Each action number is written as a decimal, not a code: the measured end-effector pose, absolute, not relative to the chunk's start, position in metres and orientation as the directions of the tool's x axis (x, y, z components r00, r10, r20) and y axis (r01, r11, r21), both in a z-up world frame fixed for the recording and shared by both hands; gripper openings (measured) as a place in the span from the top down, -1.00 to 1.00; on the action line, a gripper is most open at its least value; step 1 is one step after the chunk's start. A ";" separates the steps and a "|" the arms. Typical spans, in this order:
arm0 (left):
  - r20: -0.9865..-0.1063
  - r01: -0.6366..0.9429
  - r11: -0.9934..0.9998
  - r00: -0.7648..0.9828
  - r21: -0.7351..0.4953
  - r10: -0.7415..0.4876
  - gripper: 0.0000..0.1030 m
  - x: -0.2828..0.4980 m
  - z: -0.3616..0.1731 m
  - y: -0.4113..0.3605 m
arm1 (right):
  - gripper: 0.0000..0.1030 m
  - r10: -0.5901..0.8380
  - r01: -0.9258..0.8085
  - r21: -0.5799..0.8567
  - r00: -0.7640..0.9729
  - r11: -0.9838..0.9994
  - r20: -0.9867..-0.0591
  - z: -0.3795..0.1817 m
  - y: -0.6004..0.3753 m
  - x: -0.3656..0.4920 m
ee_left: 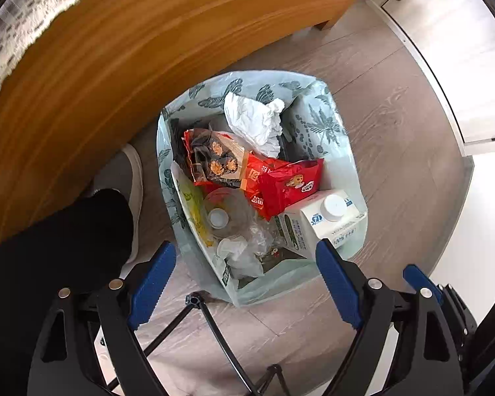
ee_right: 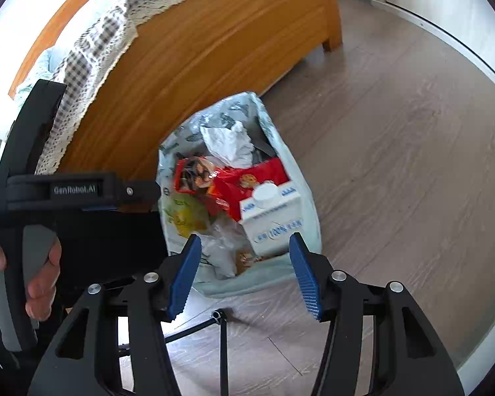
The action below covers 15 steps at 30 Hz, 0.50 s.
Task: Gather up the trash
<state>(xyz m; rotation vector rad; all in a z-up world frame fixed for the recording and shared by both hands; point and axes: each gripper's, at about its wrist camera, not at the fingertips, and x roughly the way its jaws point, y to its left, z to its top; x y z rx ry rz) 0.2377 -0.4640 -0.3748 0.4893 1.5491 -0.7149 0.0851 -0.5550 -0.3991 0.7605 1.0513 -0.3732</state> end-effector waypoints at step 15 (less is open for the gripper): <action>-0.949 0.663 0.733 0.106 -0.157 -0.298 -0.62 0.270 -0.281 -0.446 | -0.04 -0.091 0.581 0.194 0.424 0.791 -0.901 -0.345 -0.542 0.115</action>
